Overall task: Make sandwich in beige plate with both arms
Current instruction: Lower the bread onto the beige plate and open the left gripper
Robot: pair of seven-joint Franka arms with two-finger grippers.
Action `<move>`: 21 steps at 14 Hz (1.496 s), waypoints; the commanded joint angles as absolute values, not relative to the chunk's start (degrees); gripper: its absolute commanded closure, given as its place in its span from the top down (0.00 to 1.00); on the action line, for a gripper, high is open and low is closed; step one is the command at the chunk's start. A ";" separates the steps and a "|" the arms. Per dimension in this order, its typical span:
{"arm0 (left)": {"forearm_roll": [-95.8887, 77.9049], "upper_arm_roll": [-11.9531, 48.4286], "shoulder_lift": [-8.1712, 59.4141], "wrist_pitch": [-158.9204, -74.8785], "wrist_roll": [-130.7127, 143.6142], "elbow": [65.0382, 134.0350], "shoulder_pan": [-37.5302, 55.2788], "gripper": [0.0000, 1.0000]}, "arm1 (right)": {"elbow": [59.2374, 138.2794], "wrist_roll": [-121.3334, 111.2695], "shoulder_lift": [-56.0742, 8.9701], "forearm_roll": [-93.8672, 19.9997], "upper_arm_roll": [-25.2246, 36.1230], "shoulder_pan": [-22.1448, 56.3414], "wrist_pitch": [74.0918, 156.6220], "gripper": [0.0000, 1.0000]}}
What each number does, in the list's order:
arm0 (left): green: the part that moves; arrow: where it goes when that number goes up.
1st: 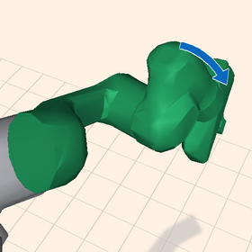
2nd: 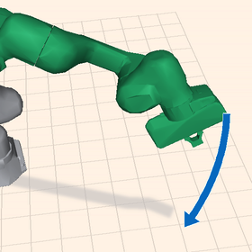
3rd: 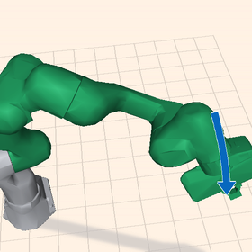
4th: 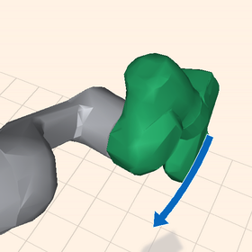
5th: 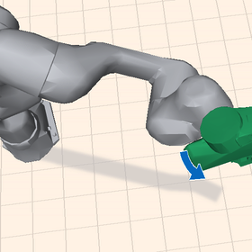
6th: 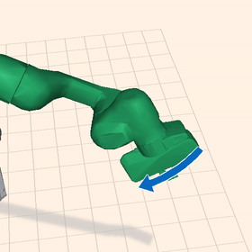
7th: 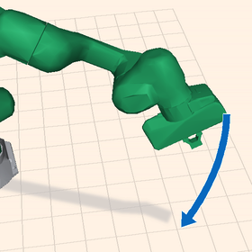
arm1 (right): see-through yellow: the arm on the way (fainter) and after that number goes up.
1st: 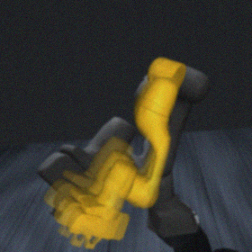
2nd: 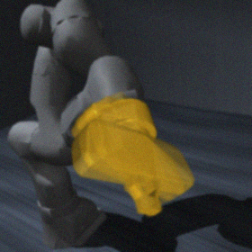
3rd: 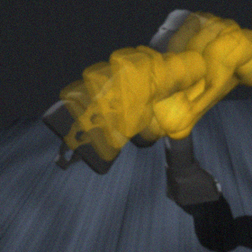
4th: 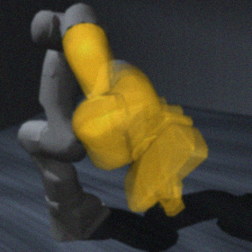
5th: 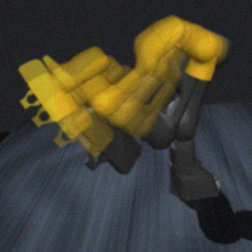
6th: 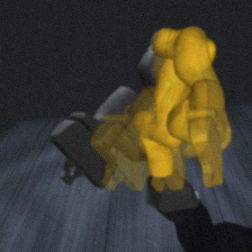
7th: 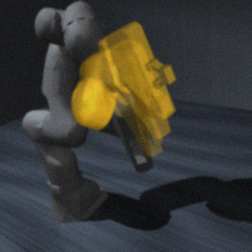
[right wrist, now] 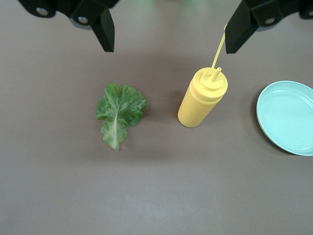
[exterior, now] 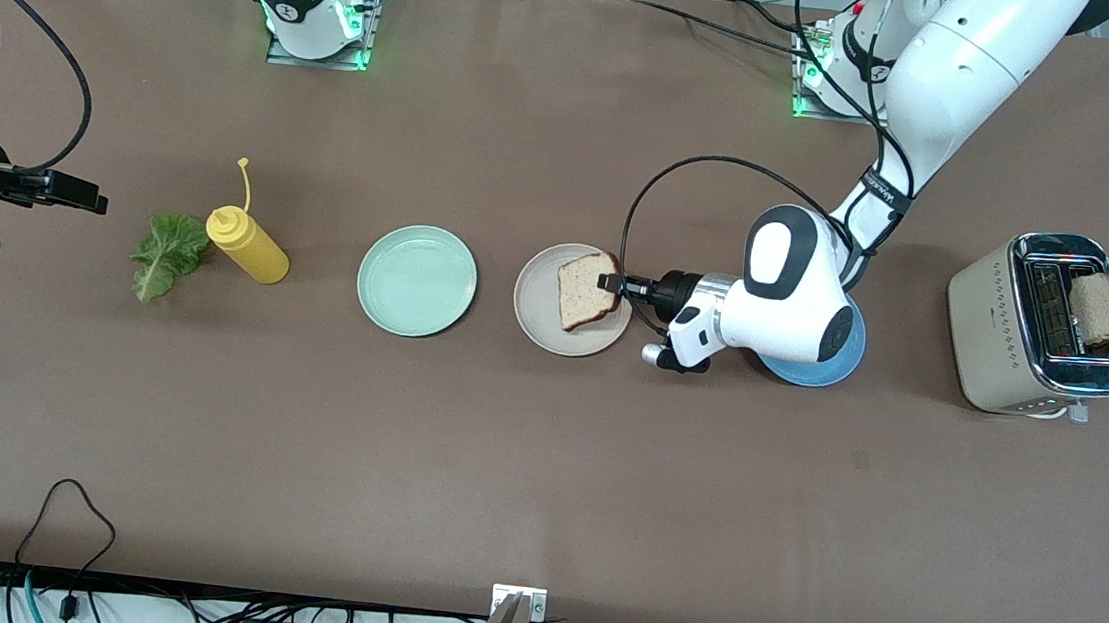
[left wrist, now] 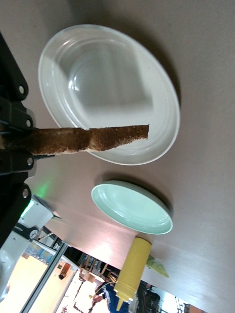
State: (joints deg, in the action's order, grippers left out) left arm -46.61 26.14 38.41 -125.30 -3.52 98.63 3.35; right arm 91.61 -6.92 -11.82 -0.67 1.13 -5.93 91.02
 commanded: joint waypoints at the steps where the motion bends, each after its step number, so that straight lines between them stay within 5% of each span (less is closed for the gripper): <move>1: -48.51 25.58 39.63 -128.14 -3.87 97.38 6.67 0.00 | 91.67 -8.70 -11.78 -3.15 0.79 -6.59 90.44 1.00; 13: -48.34 25.58 41.92 -130.25 -4.83 98.35 8.61 0.01 | 93.43 -10.02 -12.92 -6.41 0.62 -7.30 90.27 1.00; 21: -47.81 22.94 42.45 -129.82 -7.29 99.84 7.56 0.13 | 93.69 -10.63 -13.10 -7.56 0.62 -7.21 90.96 1.00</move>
